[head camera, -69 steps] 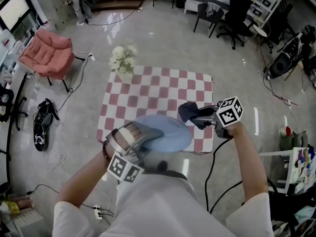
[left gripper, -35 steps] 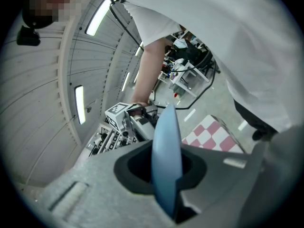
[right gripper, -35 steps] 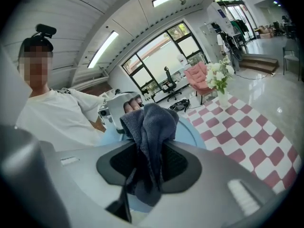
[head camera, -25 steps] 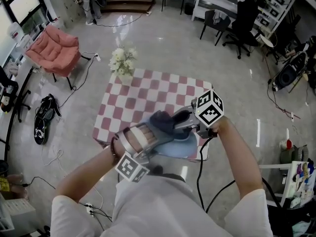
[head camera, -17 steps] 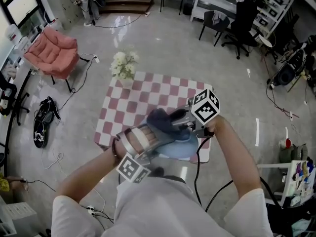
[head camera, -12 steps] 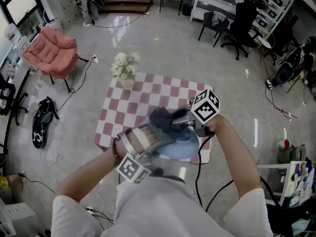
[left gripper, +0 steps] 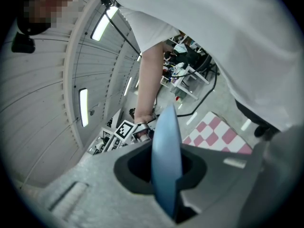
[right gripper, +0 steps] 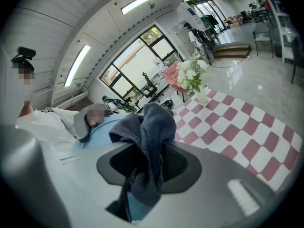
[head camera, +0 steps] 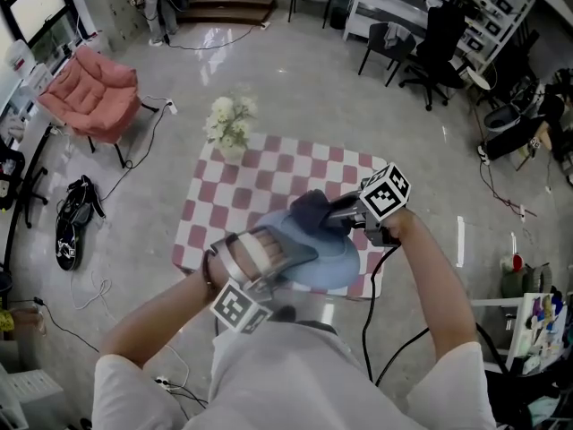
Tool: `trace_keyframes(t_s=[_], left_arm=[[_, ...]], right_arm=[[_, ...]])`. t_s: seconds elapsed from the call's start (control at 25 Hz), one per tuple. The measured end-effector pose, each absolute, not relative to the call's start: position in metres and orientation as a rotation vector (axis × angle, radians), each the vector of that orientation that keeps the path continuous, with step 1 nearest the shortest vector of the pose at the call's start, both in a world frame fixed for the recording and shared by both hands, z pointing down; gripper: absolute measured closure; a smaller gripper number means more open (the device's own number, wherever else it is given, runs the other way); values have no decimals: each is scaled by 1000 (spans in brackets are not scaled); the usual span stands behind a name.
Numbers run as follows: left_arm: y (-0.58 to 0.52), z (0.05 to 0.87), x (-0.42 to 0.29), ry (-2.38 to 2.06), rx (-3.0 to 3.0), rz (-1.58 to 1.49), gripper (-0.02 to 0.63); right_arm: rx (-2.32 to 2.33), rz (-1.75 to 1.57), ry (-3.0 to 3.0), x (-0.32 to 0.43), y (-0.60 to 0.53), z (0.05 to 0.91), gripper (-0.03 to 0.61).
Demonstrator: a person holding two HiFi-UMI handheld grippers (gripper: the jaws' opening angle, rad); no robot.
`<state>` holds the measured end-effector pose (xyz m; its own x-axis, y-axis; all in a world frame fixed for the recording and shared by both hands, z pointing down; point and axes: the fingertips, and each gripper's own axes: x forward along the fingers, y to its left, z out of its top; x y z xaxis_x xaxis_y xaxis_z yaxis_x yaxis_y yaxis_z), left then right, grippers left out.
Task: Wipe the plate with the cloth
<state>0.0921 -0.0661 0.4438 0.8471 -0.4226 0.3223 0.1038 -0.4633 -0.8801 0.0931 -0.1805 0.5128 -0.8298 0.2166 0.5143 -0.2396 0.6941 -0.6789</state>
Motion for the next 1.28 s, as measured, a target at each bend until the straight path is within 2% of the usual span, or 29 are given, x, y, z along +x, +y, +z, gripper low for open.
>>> trace_keyframes(t_s=[0.56,1.28], left_arm=[[-73,433,91,246,-1950,-605,571],[-64,438,111,162,-1938,-576,571]], right_arm=[[265,1074,-2258,132,-222,541,445],[12,959,-2302,53,-200,504,445]])
